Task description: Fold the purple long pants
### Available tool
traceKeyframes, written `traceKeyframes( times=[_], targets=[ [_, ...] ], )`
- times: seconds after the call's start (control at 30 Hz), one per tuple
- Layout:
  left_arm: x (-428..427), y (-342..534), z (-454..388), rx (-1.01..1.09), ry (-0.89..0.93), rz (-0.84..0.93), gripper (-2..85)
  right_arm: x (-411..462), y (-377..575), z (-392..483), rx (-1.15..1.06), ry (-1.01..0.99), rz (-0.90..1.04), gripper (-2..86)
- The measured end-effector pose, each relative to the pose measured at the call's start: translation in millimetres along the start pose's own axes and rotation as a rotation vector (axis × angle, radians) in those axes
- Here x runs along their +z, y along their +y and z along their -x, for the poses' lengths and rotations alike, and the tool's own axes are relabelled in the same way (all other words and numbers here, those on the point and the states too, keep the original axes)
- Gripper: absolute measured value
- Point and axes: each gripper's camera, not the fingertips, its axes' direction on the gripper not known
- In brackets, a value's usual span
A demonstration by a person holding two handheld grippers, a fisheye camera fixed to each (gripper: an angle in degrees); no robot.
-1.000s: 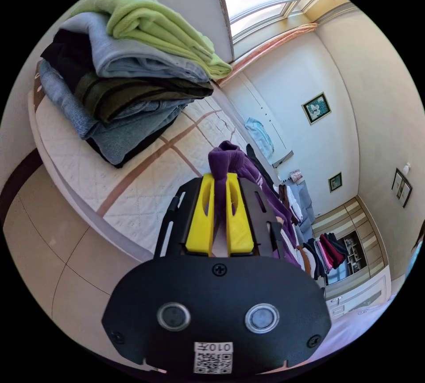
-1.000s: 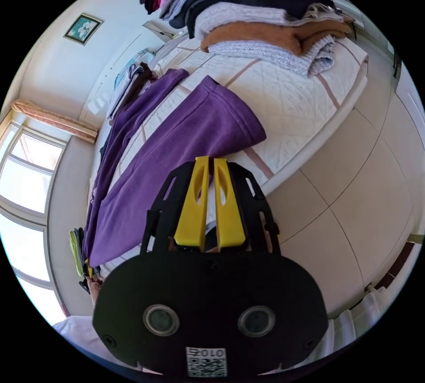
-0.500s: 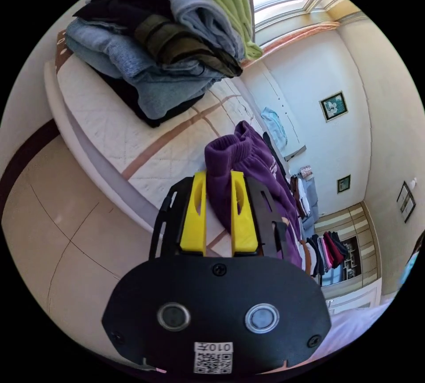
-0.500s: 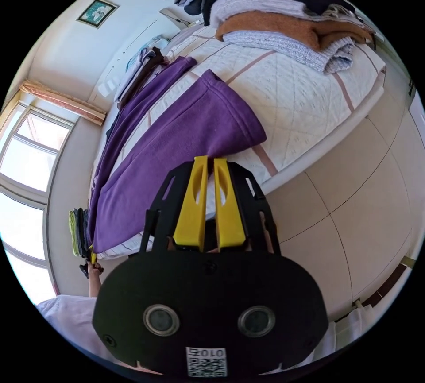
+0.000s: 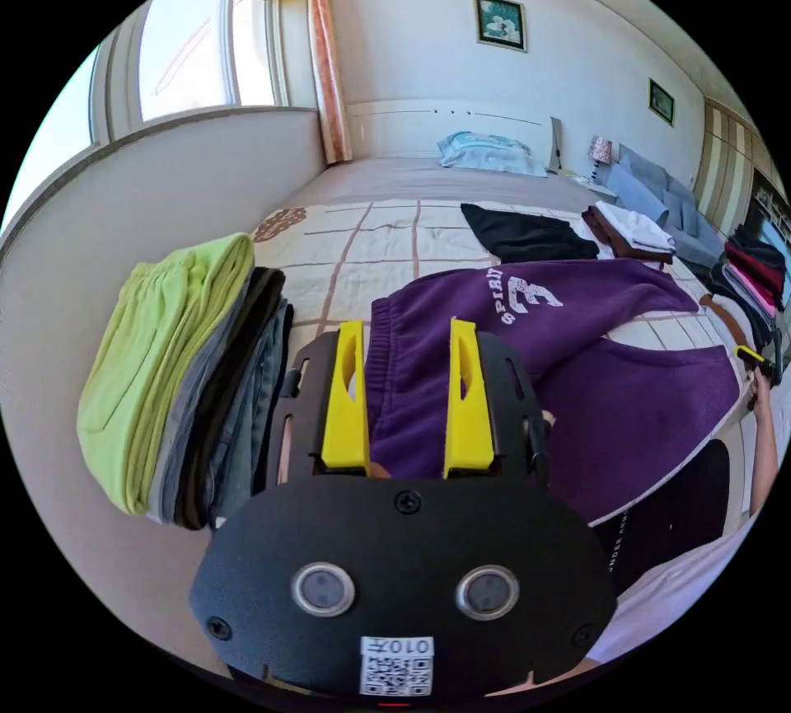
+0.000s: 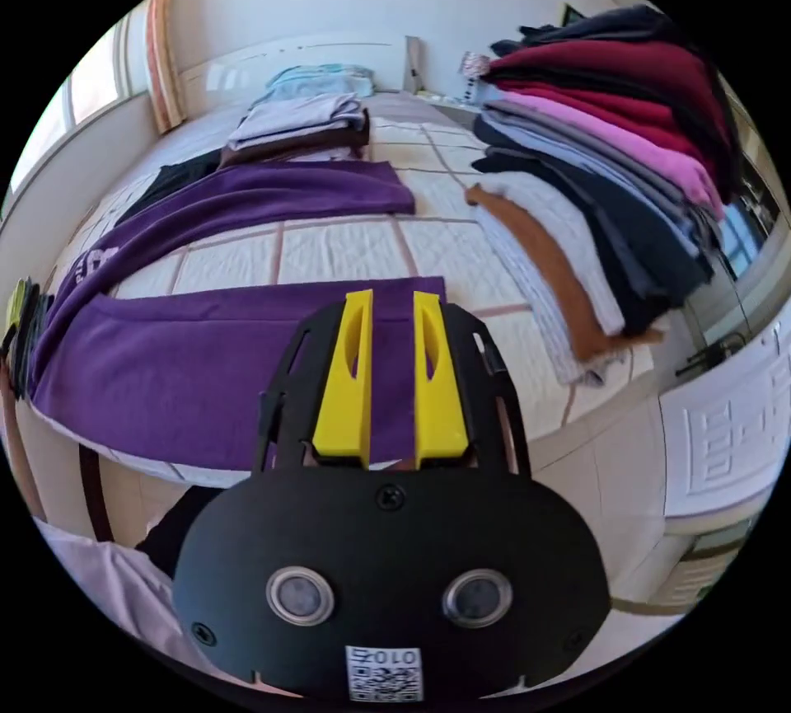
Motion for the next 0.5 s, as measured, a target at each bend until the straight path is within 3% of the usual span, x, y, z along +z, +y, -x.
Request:
traceKeyframes(
  times=[0.13, 0.3, 0.5],
  targets=[
    [92.1, -78.8, -56.6, 0.226, 0.089, 0.075, 17.9, 24.1, -50.8, 44.7, -0.144, -0.037, 0.030, 10.0],
    [213.1, -152.3, -136.1, 0.503, 0.116, 0.371, 21.7, 49.9, -68.0, 82.9, -0.255, -0.105, 0.001, 8.8],
    [284.5, -175.8, -149.8, 0.549, 0.277, 0.501, 22.4, 84.7, -117.0, 76.0, -0.350, -0.150, -0.025, 10.6]
  ],
)
